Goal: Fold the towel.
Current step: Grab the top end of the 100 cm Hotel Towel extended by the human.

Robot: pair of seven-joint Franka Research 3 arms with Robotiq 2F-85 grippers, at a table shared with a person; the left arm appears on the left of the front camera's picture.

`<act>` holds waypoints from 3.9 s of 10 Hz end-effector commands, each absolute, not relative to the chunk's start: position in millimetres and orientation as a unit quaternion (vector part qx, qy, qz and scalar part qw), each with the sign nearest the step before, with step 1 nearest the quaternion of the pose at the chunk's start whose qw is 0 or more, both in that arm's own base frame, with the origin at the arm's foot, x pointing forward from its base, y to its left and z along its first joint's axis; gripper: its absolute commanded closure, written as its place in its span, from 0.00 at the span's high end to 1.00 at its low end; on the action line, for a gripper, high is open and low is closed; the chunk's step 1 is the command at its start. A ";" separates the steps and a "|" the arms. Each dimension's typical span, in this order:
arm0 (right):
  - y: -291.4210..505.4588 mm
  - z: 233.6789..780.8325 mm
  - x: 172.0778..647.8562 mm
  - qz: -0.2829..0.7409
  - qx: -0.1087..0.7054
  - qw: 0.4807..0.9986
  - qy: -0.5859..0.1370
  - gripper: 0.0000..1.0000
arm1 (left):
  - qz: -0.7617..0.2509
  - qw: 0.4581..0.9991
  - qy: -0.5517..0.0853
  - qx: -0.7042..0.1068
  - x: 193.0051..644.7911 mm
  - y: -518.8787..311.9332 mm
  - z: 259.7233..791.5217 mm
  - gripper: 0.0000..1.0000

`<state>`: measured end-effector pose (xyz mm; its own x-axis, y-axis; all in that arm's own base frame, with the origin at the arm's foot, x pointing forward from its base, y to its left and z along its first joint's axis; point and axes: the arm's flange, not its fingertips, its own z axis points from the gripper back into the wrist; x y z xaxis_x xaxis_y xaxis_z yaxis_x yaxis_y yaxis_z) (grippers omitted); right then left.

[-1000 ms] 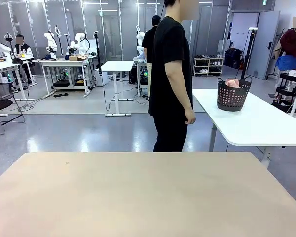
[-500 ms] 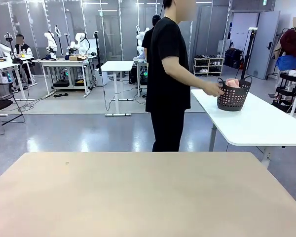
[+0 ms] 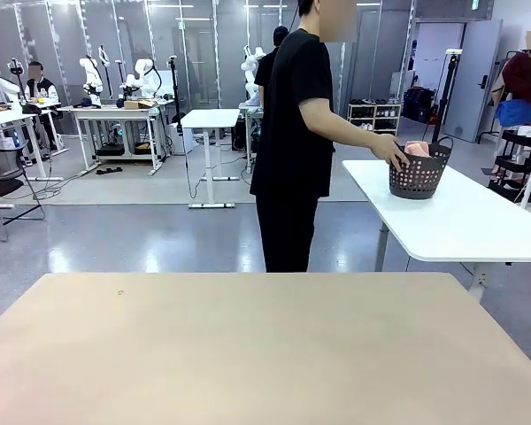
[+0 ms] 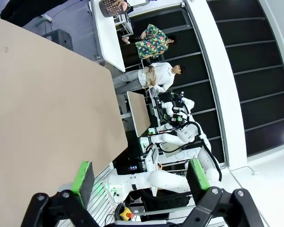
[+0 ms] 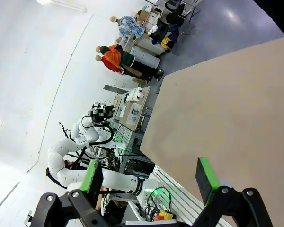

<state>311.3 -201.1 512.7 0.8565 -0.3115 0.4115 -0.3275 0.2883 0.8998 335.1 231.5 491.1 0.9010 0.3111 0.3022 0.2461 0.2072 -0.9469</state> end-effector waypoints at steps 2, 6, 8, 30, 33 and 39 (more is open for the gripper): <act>-201.8 513.5 311.0 0.008 0.601 0.752 -0.270 1.00 | 0.021 0.744 -0.220 -0.631 334.5 232.0 491.5 1.00; -201.8 513.5 311.0 0.008 0.601 0.752 -0.270 1.00 | 0.021 0.744 -0.220 -0.631 334.5 232.0 491.5 1.00; -201.8 513.5 311.0 0.008 0.601 0.752 -0.270 1.00 | 0.021 0.744 -0.220 -0.631 334.5 232.0 491.5 1.00; -201.8 513.5 311.0 0.008 0.601 0.752 -0.270 1.00 | 0.021 0.744 -0.220 -0.631 334.5 232.0 491.5 1.00; -201.8 513.5 311.0 0.008 0.601 0.752 -0.270 1.00 | 0.021 0.744 -0.220 -0.631 334.5 232.0 491.5 1.00; -201.8 513.5 311.0 0.008 0.601 0.752 -0.270 1.00 | 0.021 0.744 -0.220 -0.631 334.5 232.0 491.5 1.00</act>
